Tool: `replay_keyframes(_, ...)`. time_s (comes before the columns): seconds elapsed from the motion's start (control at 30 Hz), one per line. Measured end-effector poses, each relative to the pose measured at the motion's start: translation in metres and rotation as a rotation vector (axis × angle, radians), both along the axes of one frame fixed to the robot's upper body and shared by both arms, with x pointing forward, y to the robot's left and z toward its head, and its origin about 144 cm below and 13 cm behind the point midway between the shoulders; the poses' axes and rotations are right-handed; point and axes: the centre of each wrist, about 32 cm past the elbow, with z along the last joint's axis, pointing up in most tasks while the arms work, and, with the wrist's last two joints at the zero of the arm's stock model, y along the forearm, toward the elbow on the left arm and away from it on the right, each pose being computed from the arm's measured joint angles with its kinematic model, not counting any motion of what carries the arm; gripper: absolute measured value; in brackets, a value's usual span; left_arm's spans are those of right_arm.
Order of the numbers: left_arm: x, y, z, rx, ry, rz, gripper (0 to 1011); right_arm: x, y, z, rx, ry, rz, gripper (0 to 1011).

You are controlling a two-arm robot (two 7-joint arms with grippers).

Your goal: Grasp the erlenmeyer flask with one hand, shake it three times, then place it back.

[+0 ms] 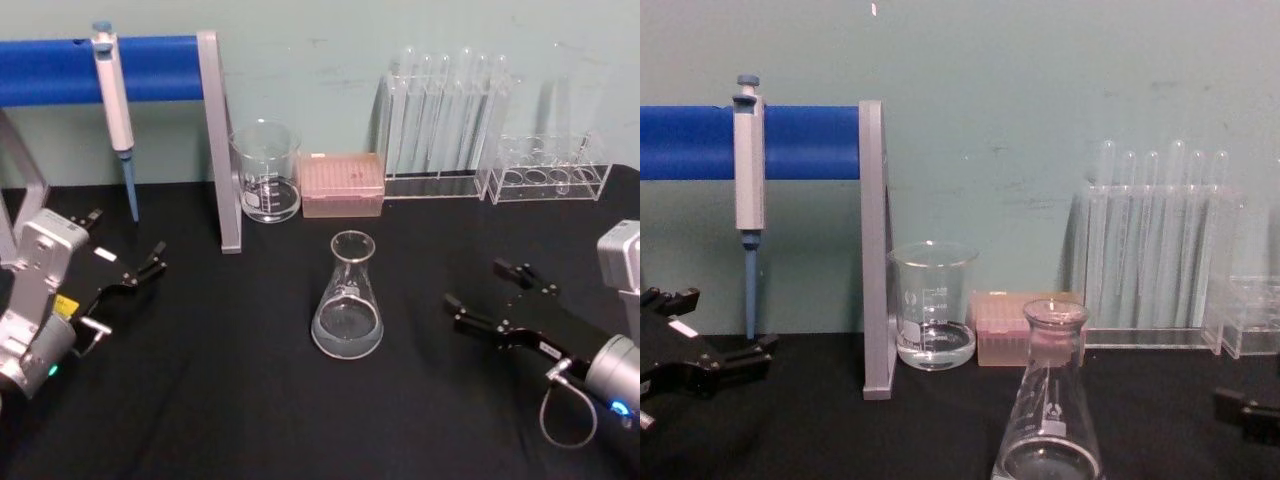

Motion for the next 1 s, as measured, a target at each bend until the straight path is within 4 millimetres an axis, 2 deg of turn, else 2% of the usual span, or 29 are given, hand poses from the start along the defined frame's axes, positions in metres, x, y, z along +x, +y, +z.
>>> replay_keyframes(0.4, 0.000, 0.000, 0.000, 0.000, 0.000, 0.000, 1001, 0.010, 0.019, 0.001, 0.030, 0.001, 0.149, 1002)
replay_keyframes(1.0, 0.000, 0.000, 0.000, 0.000, 0.000, 0.000, 1001, 0.033, 0.048, 0.003, 0.032, -0.035, 0.212, 1002)
